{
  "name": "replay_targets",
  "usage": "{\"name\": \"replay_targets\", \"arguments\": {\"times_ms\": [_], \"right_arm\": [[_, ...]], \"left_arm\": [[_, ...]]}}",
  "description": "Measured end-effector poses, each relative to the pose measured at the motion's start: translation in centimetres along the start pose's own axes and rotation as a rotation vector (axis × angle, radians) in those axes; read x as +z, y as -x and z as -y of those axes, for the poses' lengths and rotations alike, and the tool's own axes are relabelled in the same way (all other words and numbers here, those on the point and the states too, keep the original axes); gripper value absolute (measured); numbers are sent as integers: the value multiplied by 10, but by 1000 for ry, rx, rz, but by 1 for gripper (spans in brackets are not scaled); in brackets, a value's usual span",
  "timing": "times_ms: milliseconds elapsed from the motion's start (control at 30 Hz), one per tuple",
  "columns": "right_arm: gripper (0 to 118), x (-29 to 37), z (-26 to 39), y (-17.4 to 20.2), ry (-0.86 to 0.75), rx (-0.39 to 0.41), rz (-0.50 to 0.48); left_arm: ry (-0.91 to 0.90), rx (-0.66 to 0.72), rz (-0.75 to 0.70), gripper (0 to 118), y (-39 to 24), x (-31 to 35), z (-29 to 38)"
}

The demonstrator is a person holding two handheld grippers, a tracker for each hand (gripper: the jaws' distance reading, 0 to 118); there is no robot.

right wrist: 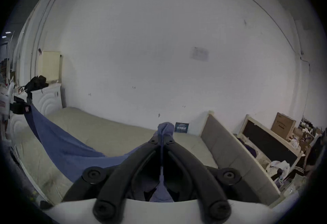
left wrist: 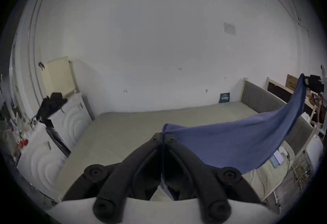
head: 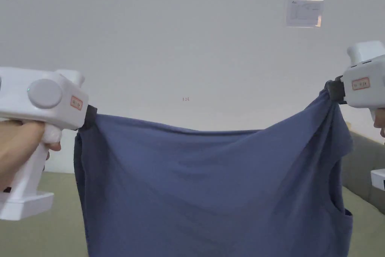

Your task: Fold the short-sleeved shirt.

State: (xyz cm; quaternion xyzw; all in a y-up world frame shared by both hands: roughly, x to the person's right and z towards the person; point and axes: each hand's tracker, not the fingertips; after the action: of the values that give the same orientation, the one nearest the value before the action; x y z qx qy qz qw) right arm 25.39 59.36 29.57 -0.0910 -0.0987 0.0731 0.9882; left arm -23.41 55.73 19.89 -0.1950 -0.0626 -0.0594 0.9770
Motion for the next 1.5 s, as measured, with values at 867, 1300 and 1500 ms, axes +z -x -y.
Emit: {"name": "replay_targets", "arguments": {"times_ms": [867, 1300, 1500], "right_arm": [[0, -206, -61, 44, -30, 37, 62], [0, -300, 59, 71, 144, 23, 68], [0, -277, 177, 77, 299, 11, -18]], "left_arm": [[-44, -84, -270, 1, 23, -156, -96], [76, -62, -238, 1, 15, -280, 10], [209, -78, -161, 1, 5, -295, 119]]}}
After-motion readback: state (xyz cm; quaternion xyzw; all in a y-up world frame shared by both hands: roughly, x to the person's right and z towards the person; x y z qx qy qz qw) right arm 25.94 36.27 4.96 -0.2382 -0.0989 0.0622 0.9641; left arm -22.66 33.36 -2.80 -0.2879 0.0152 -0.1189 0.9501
